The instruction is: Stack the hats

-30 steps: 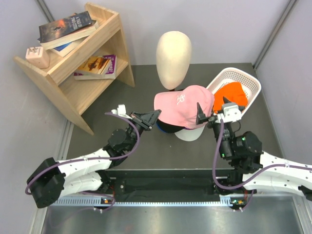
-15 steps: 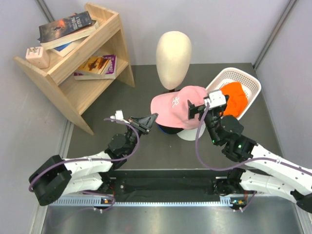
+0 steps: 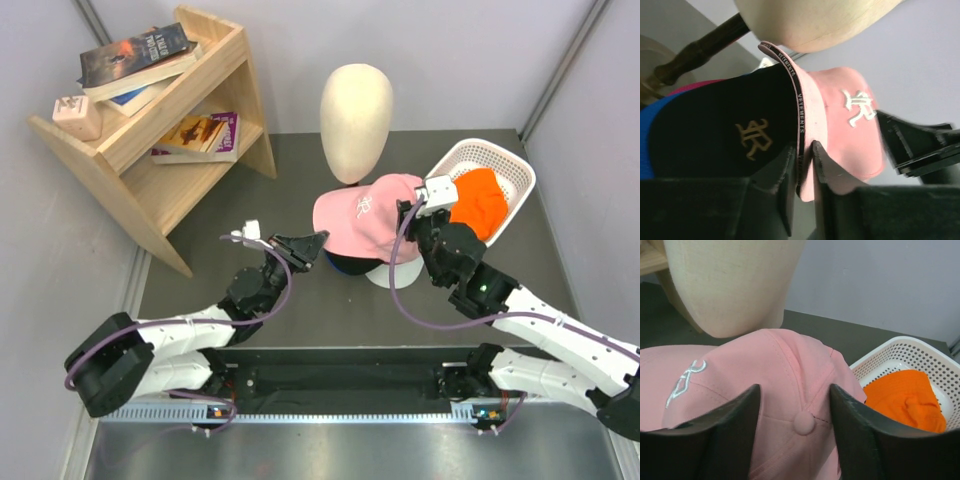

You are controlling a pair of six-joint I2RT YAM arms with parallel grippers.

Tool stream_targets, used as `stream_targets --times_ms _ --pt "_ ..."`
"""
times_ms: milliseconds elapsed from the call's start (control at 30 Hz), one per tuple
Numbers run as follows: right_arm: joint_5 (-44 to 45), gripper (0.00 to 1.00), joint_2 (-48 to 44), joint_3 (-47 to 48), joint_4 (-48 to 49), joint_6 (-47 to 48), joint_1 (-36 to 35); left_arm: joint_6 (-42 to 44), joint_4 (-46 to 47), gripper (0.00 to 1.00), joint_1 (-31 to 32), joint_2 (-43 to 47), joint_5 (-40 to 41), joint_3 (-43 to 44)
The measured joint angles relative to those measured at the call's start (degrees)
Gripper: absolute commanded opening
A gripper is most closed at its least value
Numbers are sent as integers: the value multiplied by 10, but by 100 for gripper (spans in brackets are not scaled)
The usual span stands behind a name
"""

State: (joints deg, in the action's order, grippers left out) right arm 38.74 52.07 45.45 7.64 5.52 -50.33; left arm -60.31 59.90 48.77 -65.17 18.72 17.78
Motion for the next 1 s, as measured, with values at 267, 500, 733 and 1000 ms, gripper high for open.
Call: stream_targets --times_ms 267,500,733,1000 --pt "-16 14 4 0 -4 -16 6 33 -78 57 -17 -2 -14 1" --pt "-20 11 3 0 -5 -17 7 48 -103 58 -47 4 -44 24" --pt "-20 9 3 8 -15 -17 7 47 -102 58 -88 3 -77 43" --pt "-20 8 5 12 -18 -14 7 43 -100 26 -111 -45 -124 97"
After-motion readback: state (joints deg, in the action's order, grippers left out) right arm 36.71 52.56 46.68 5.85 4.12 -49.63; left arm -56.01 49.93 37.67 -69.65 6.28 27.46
